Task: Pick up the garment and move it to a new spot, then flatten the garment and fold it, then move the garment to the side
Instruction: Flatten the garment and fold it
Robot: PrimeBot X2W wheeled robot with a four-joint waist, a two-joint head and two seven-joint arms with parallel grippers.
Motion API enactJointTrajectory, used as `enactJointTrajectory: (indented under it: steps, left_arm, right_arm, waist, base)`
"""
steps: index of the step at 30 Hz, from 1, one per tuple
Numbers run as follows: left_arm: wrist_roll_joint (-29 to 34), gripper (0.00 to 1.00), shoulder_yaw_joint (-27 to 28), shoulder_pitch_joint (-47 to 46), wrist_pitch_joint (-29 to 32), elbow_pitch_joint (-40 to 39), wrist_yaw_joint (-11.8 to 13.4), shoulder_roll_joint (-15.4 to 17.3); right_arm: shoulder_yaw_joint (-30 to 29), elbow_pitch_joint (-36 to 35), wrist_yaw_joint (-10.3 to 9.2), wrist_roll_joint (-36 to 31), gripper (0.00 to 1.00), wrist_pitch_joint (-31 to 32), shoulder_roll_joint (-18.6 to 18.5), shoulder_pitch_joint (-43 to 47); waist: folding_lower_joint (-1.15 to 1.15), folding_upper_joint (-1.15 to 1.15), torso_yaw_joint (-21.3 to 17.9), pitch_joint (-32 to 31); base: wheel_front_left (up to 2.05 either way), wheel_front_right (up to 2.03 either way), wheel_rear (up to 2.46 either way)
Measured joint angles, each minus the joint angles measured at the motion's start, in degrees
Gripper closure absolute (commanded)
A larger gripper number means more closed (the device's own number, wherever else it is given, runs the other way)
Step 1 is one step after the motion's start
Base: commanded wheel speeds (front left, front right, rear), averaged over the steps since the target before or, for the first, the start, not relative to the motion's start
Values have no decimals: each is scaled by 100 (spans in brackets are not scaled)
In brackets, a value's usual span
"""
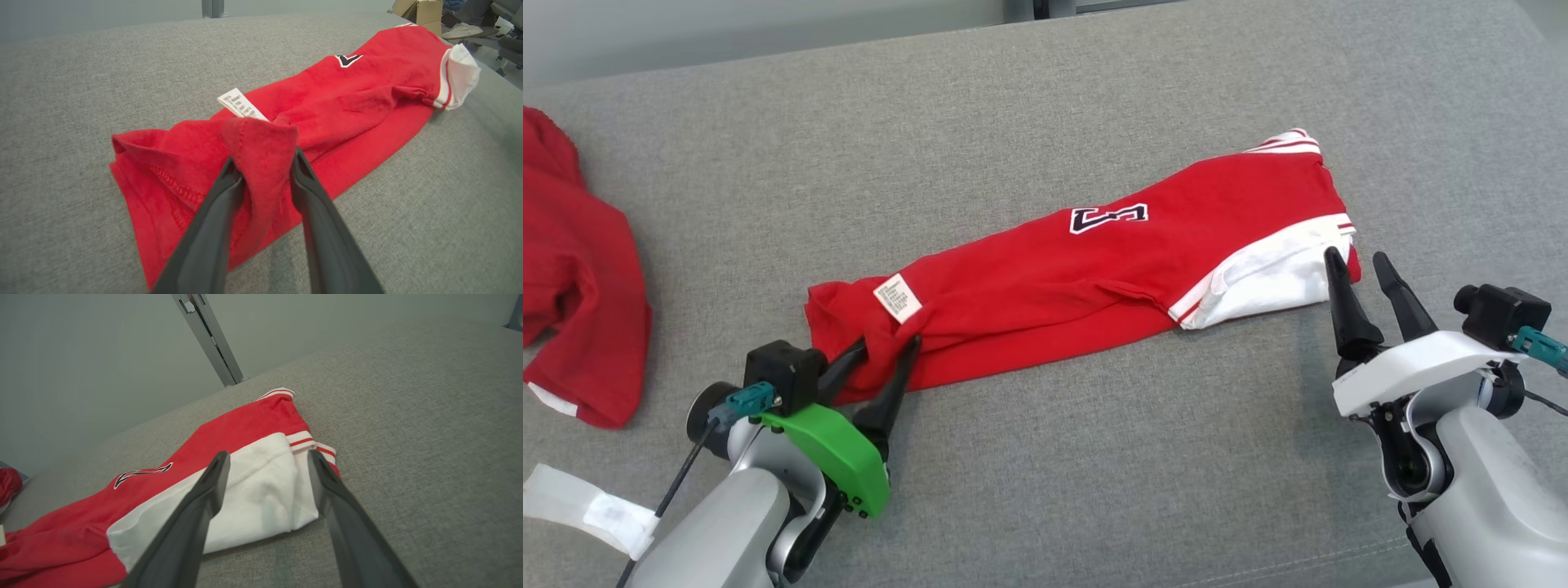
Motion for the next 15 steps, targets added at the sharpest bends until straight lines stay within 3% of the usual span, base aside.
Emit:
enactJointTrajectory:
  steps: [5, 15]
  left_arm:
    - [-3, 0, 26, 171, 10, 9, 64, 63]
    - [-1, 0, 250, 368, -29, -134, 427, 291]
  right_arm:
    - [16, 104, 1, -1, 0, -1, 25, -29]
    - [-109, 176, -30, -16, 0, -8, -93, -158]
  waist:
    - [0, 0, 38, -15]
    - [0, 0, 103, -63]
  base:
    - [0, 0, 0]
    - [0, 0, 0]
